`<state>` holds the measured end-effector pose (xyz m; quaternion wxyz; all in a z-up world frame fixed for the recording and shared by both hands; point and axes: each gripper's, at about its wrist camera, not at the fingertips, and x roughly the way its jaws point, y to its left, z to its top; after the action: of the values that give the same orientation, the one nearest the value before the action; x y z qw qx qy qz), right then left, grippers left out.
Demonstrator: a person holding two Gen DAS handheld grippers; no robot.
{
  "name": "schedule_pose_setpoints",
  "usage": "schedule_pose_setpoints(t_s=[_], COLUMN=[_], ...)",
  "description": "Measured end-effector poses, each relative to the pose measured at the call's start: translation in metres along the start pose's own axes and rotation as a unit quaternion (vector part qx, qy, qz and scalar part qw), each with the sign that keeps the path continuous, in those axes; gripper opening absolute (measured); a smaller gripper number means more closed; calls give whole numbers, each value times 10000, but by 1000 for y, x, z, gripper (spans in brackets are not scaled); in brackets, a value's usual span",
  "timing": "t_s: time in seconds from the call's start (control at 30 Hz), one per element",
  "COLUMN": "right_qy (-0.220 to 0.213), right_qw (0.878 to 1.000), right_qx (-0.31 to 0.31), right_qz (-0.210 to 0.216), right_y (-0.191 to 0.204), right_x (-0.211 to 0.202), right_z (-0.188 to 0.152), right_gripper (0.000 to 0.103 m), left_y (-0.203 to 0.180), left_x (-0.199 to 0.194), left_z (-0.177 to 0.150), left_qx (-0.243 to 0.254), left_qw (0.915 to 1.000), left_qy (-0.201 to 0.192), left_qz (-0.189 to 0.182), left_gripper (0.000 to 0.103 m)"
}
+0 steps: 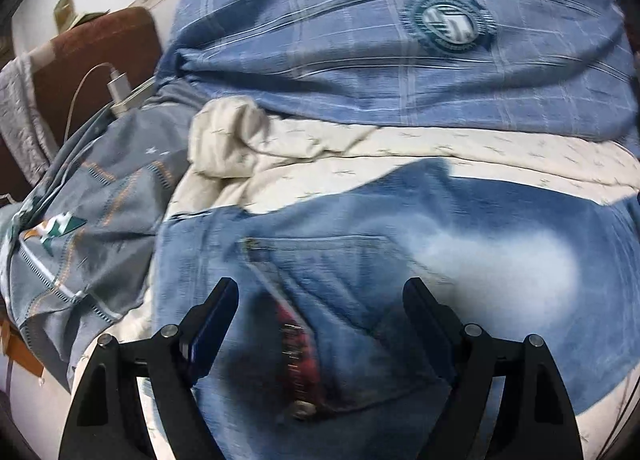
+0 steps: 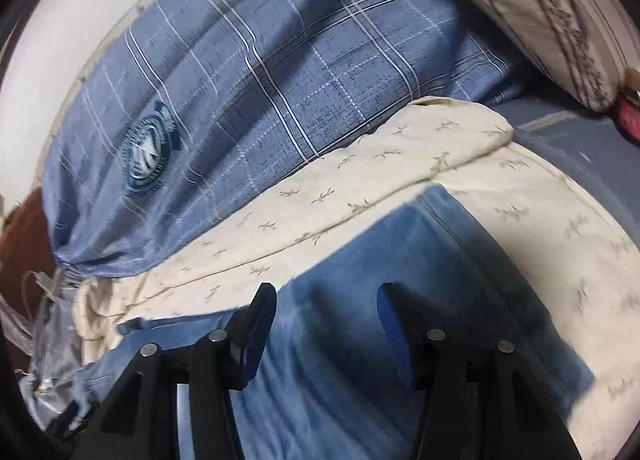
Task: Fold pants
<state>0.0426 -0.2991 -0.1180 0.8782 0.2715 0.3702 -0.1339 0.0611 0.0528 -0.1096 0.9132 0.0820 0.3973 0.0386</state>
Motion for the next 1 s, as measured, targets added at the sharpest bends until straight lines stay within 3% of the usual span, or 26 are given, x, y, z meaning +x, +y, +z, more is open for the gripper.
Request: schedule_pose_setpoints(t_s=[0.17, 0.27, 0.5, 0.73, 1.0], right_qy=[315, 352, 281, 368, 560], right_qw=[9991, 9988, 9993, 9976, 9953], right_qx=[-91, -111, 171, -182, -468], right_qz=[-270, -330, 155, 563, 640], right_y=[6, 7, 4, 22, 33], right_x=[24, 25, 6, -15, -13], right_z=[4, 5, 3, -14, -25], right_gripper=[58, 59, 59, 59, 59], left_y=[23, 29, 31, 31, 20], left_x=[19, 27, 16, -2, -15], left_z=[-3, -4, -4, 1, 4], left_qx=[-253, -327, -272, -272, -143], left_qw=[9989, 9984, 9993, 9994, 9988], left_qy=[313, 430, 250, -189, -462], left_qz=[252, 169, 67, -19, -114], left_gripper=[85, 87, 87, 87, 87])
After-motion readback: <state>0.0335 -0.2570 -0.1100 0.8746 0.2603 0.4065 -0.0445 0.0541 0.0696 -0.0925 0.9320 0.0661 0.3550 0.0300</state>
